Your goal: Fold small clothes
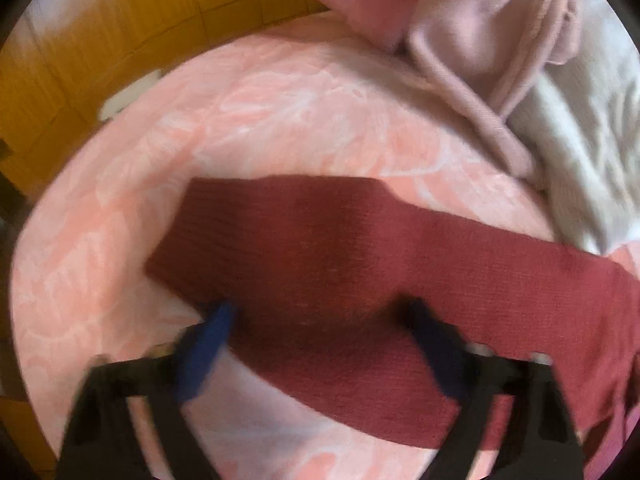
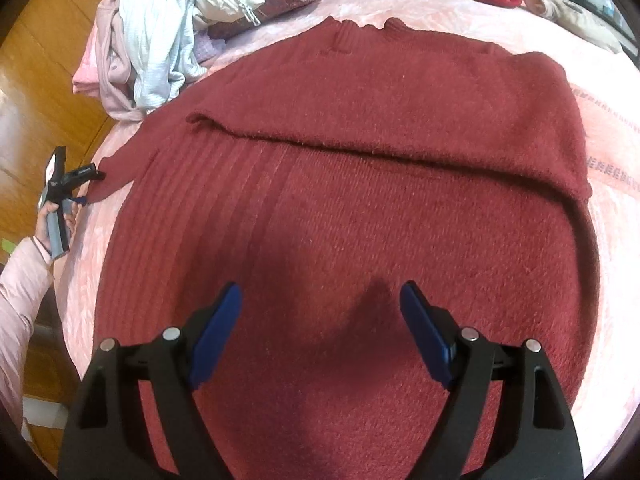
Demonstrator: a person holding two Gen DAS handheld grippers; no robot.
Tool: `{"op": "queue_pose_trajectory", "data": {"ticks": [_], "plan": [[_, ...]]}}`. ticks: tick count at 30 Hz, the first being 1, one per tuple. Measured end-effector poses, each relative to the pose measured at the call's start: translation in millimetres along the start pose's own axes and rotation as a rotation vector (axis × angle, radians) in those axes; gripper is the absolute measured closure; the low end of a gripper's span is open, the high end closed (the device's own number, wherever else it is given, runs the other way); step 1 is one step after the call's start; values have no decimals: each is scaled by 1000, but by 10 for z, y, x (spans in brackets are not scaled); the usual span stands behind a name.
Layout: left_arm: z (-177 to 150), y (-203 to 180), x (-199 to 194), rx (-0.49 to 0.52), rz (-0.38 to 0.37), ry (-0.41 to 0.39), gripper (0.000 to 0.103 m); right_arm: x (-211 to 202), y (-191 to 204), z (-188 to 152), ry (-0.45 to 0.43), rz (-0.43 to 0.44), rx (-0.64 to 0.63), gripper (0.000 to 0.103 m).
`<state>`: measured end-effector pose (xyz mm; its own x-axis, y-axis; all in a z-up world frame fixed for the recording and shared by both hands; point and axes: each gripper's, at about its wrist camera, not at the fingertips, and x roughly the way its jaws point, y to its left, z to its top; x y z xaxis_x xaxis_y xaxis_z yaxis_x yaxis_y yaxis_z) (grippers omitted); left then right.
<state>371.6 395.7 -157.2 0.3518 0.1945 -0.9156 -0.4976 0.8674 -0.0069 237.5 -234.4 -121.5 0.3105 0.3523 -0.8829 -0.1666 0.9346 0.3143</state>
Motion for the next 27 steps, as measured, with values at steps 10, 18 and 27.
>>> {"op": "queue_pose_trajectory", "data": {"ticks": [10, 18, 27], "plan": [[-101, -248, -384, 53, -128, -34, 94, 26, -11, -96, -4, 23, 22, 22], [-172, -602, -957, 100, -244, -136, 95, -106, -102, -175, -31, 16, 27, 22], [-427, -1490, -1552, 229, -390, -201, 95, -252, -268, -271, -56, 14, 44, 22]]}}
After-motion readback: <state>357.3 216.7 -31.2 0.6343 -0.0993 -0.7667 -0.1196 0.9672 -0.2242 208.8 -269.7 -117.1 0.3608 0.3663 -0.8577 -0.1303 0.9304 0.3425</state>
